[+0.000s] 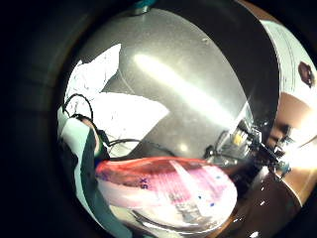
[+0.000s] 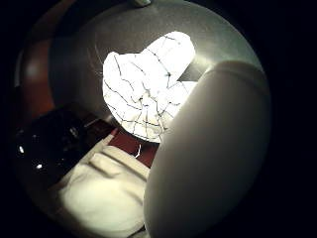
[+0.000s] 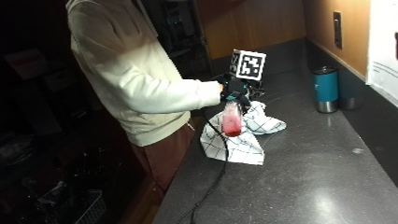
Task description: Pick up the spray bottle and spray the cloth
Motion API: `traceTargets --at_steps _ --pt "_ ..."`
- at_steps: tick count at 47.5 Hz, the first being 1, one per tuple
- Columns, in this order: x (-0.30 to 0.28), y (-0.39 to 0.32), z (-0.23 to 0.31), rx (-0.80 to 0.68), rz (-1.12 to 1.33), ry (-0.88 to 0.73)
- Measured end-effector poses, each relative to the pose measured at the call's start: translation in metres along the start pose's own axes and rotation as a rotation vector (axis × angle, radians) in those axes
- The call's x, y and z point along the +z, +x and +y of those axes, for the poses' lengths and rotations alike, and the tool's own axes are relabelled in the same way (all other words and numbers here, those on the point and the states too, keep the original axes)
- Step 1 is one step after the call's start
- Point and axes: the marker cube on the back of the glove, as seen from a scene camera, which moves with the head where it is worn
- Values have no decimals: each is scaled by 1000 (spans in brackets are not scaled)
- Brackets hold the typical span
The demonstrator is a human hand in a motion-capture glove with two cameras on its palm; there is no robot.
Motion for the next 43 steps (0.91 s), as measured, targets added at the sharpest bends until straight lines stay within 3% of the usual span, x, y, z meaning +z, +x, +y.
traceTargets --at_steps 2,5,6,10,17,26,32,37,43 --pt "10 -4 -3 63 20 -3" --pt "24 -3 -10 297 61 -12" --pt "27 -4 -10 300 58 -15" --pt "32 -17 -2 56 -37 -11" --pt "11 -34 4 29 -128 65" --pt "-71 -68 10 -47 -510 464" --pt "-120 -96 0 -123 -965 794" --pt "-130 -119 7 -290 -1268 816" --pt "-130 -127 -57 -83 -1383 1086"
